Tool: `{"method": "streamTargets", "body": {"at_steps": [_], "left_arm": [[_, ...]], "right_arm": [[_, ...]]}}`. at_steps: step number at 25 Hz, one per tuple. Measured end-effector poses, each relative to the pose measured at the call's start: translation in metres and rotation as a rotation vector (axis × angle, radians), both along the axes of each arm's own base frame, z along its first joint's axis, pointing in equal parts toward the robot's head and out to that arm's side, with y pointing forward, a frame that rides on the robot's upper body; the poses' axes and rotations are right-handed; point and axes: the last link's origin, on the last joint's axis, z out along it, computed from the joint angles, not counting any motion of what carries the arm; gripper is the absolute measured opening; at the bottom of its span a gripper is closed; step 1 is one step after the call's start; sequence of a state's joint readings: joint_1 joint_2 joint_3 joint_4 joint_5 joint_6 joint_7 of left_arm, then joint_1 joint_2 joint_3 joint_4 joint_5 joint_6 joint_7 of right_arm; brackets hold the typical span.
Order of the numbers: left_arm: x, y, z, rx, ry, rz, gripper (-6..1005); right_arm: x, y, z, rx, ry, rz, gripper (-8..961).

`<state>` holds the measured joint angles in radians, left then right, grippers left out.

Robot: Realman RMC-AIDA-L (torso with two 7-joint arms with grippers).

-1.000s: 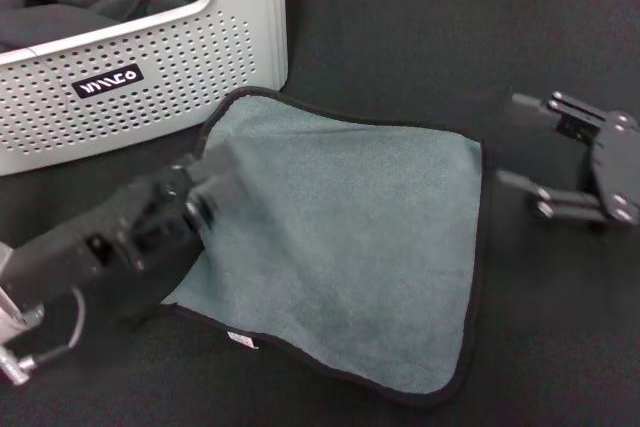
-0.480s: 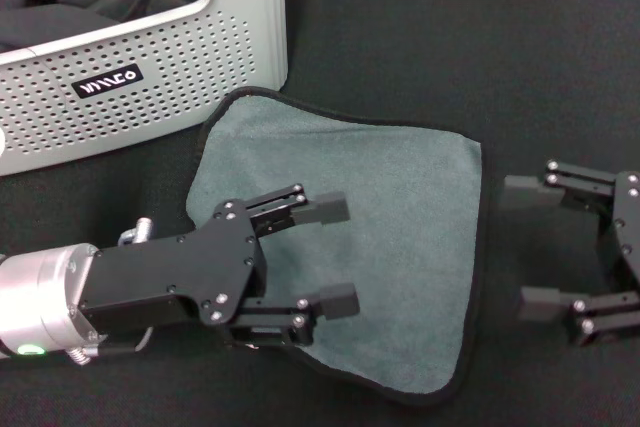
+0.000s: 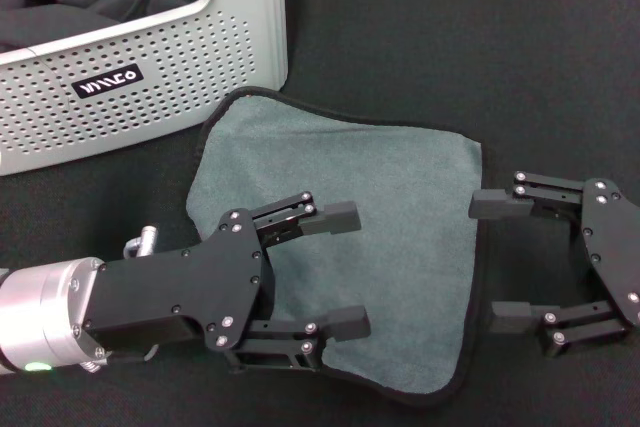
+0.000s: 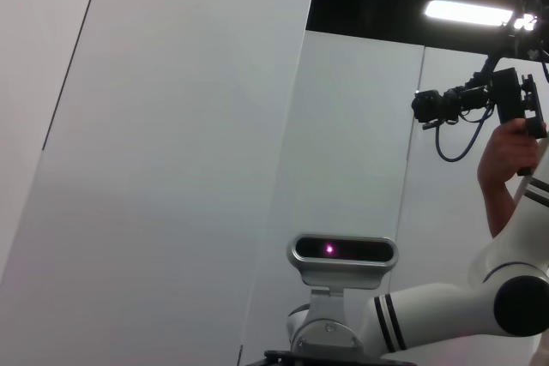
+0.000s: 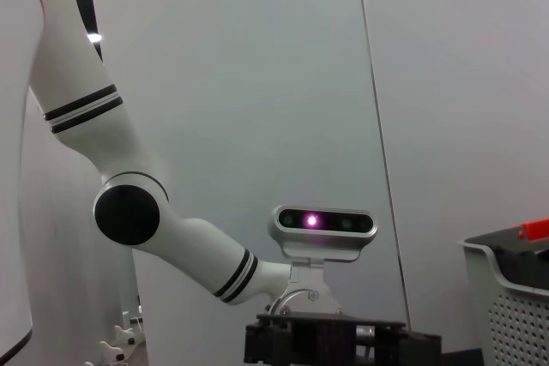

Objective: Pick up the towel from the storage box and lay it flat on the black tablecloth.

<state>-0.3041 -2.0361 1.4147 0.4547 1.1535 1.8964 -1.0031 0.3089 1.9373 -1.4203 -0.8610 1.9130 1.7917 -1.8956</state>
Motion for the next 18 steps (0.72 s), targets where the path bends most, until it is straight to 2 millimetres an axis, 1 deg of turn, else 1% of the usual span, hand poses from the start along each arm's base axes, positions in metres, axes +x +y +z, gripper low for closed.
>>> {"method": "streamTargets", "body": {"at_steps": [18], "left_arm": [[0.0032,0.0029,0.0005,0.009,-0.008,-0.010,858]], "right_arm": [[-0.0012,0.0014,-0.0045,-0.003,-0.009,0.005,873]]}}
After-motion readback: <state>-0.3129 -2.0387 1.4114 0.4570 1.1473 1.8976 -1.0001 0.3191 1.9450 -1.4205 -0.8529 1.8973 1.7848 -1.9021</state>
